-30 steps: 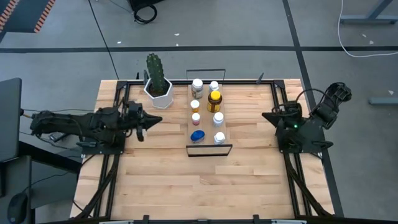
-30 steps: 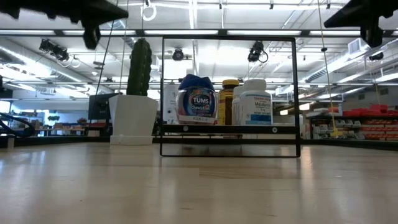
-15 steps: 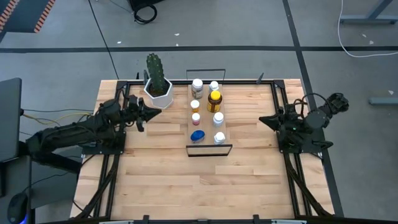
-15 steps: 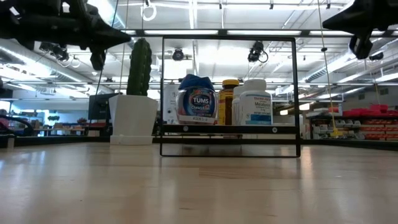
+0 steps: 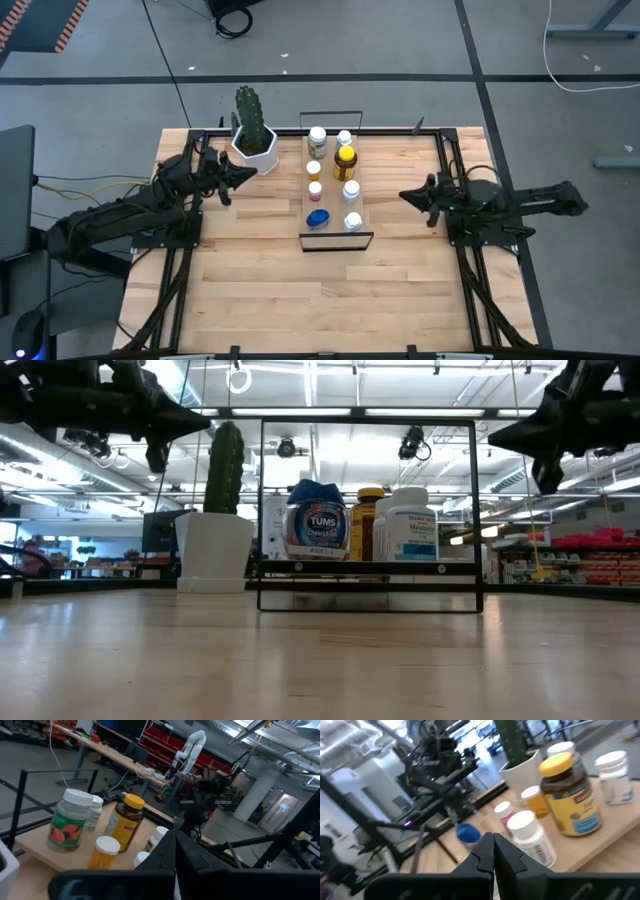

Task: Pick and place medicine bottles onto shelf by color
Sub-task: Return to Home Position

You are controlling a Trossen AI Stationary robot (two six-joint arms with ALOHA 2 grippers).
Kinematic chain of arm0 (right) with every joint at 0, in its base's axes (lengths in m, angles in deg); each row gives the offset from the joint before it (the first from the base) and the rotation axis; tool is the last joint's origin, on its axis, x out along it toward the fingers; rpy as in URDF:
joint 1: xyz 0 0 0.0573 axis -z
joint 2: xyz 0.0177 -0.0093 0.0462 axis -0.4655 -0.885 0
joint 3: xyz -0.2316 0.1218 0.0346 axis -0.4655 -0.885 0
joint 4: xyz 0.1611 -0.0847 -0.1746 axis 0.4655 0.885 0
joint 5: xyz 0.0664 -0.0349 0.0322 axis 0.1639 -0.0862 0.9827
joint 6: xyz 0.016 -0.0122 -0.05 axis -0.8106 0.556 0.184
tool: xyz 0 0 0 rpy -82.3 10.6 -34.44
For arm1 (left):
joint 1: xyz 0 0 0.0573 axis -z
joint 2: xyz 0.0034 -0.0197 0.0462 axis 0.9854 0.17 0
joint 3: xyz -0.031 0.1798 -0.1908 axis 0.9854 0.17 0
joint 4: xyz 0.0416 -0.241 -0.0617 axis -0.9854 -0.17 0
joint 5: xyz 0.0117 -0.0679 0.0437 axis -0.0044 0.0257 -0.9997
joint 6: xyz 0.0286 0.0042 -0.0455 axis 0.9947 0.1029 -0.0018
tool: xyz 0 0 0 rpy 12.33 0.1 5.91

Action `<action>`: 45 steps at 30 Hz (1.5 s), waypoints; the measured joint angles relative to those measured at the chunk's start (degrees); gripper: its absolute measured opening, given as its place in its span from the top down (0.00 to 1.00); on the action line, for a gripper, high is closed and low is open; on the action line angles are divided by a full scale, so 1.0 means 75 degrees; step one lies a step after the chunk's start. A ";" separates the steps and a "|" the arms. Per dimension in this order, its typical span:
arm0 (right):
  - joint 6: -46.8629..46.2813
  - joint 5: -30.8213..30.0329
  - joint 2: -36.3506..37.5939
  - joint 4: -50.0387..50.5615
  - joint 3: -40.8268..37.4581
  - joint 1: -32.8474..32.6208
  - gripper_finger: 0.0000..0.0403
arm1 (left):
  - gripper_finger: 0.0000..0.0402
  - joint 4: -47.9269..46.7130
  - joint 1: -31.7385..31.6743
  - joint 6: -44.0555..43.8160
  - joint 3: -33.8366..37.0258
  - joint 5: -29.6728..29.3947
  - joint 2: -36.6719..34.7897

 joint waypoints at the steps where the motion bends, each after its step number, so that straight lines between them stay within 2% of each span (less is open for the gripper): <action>1: 0.0039 0.0061 -0.0024 -0.0250 -0.0154 0.0148 0.99 | 1.00 0.0004 0.0052 -0.0003 0.0000 -0.0021 0.0000; 6: 0.0358 0.0279 -0.0040 -0.0448 -0.0174 0.0558 0.99 | 1.00 0.0216 0.0648 0.0004 0.0092 -0.0327 0.0000; 12: 0.0634 0.0296 -0.0034 0.0272 -0.0146 0.0564 0.99 | 1.00 0.2447 0.1721 -0.0037 0.1592 -0.1837 0.0002; 15: 0.0753 0.0293 -0.0028 0.0195 -0.0353 0.0571 0.99 | 1.00 0.2894 0.1825 0.0125 0.1966 -0.2092 -0.0008; 19: 0.0629 0.0524 -0.0022 -0.0693 -0.1276 0.0749 0.99 | 1.00 0.2544 0.1735 0.0661 0.1991 -0.1797 -0.0001; 26: 0.1264 0.0979 -0.0396 -0.0730 -0.1276 0.1541 0.99 | 1.00 0.1767 0.1118 0.0520 0.1994 -0.0492 -0.0084; 29: 0.0759 0.1250 -0.0397 -0.0715 -0.1276 0.1690 0.99 | 1.00 0.1230 0.0895 0.0165 0.1994 -0.0176 -0.0282; 37: -0.1255 0.1634 -0.0401 -0.0518 -0.1270 0.1555 0.99 | 0.95 0.0793 0.0842 -0.0193 0.1996 -0.0040 -0.0364; 45: -0.0433 0.1659 -0.0422 -0.0487 -0.1270 0.1560 0.99 | 0.97 0.0602 0.0842 0.0883 0.1999 -0.0105 -0.0347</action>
